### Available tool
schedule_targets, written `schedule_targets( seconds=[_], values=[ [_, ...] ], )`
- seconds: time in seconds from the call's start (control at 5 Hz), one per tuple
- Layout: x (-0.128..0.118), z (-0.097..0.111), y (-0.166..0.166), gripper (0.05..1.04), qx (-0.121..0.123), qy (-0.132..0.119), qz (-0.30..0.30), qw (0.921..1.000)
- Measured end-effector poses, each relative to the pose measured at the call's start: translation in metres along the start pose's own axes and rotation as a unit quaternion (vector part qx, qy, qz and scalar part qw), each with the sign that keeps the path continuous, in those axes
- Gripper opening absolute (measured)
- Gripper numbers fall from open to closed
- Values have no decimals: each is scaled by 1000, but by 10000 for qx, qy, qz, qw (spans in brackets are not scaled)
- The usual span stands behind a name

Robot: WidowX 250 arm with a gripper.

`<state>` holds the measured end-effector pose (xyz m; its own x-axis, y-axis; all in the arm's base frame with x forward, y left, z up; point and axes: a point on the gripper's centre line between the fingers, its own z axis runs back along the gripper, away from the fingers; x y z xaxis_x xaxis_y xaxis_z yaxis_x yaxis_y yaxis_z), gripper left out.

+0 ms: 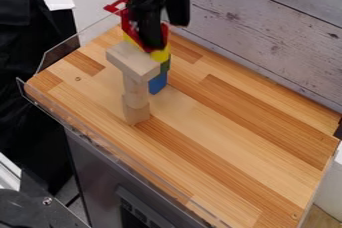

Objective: Put the red arch on top of the yellow rectangular tower

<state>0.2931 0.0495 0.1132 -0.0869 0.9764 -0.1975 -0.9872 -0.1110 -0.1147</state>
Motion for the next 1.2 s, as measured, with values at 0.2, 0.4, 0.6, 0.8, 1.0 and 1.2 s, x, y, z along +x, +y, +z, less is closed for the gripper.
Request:
schedule_targets(
  seconds=[0.2,0.4,0.6,0.8,1.0,1.2],
  values=[
    [-1,10,-14,1000,-31,-114,-186,9998],
    [-10,23,-26,1000,-67,-116,-393,9991],
    [-29,30,-32,1000,152,-223,-840,9961],
    [-57,26,-19,1000,620,-471,-1327,9881],
    [-88,10,1,1000,1015,-577,-1791,9769],
    [-118,-6,32,1000,1115,-483,-2152,9690]
  ],
)
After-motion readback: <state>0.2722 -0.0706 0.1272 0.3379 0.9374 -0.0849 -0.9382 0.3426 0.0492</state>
